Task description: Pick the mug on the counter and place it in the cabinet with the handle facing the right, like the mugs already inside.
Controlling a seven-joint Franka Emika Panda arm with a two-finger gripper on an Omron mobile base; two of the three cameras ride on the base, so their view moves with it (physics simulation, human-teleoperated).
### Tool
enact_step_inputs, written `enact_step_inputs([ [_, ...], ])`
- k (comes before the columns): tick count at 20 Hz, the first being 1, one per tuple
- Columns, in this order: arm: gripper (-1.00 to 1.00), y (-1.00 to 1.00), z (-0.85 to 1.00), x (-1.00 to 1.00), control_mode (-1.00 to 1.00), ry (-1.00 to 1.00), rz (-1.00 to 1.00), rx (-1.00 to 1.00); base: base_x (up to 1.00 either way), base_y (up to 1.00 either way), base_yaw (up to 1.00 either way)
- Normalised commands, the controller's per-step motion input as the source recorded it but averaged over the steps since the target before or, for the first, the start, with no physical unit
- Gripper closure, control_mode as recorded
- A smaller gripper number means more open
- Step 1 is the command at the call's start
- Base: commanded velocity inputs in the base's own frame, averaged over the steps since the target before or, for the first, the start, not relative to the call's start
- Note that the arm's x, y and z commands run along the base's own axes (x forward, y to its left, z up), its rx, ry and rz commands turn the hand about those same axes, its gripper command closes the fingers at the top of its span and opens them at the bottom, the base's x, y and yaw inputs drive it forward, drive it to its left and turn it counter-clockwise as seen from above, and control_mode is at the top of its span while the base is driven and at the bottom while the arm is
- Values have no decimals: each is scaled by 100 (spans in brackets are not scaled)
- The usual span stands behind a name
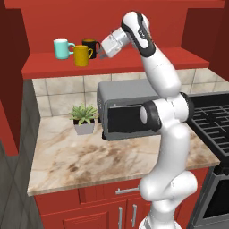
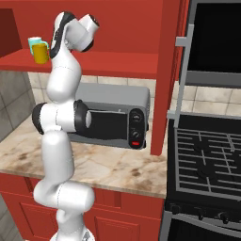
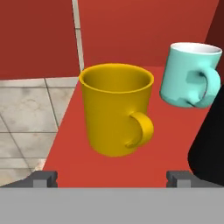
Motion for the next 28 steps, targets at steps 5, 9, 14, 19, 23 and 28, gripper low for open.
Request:
enact_step_inputs([
  [5, -100, -23, -34, -22, -100, -4, -9, 20, 0, 0, 0],
  [9, -100, -15, -20, -16, -100, -5, -3, 19, 0, 0, 0],
  [14, -100, -2, 3, -28, -100, -10, -3, 4, 0, 0, 0],
  [19, -100, -1, 1, -49, -100, -12, -5, 5, 0, 0, 0],
  [23, -100, 0, 0, -53, -100, -1, -11, 8, 0, 0, 0],
  [28, -100, 0, 0, -57, -100, 2, -14, 5, 0, 0, 0],
])
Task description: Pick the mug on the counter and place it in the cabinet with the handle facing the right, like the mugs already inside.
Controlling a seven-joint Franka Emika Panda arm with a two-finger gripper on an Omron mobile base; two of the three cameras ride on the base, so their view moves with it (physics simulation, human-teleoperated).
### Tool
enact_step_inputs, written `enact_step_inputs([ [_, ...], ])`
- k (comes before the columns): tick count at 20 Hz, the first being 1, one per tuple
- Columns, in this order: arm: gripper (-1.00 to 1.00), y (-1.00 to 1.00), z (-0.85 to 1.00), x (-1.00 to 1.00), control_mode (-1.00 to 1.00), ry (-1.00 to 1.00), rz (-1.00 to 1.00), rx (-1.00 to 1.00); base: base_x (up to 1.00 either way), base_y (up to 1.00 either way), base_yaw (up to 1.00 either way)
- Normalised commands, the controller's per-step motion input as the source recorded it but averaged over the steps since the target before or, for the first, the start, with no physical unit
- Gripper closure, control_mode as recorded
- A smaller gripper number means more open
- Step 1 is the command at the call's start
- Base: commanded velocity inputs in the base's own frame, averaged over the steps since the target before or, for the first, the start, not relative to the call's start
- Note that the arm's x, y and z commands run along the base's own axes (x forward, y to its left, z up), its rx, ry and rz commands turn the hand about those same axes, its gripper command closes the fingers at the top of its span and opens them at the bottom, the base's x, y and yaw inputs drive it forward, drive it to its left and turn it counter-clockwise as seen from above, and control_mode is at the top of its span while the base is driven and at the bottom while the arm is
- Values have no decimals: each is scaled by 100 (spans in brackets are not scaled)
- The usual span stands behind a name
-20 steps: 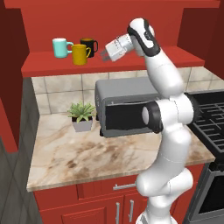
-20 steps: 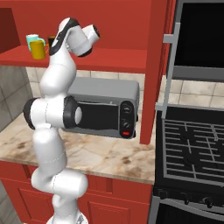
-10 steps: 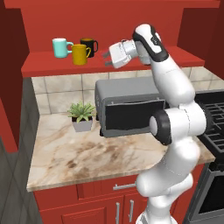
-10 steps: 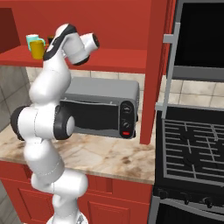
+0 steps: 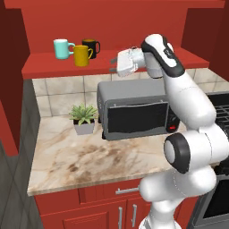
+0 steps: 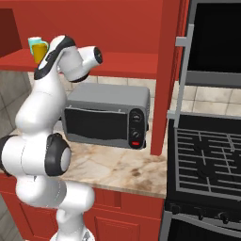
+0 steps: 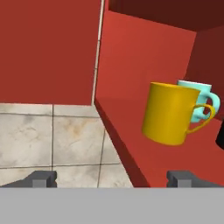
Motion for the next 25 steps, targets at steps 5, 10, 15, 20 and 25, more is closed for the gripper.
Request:
enact_step_inputs([
  [5, -100, 0, 0, -73, -100, 11, -13, 1, 0, 0, 0],
  [10, -100, 0, 0, -83, -100, 12, -12, 1, 0, 0, 0],
  [15, -100, -2, -13, -80, -100, 11, -13, 0, 0, 0, 0],
  [20, -100, -5, -14, -76, -100, 1, -14, 0, 0, 0, 0],
  [25, -100, 0, -67, -65, -100, 17, -16, -10, 0, 0, 0],
])
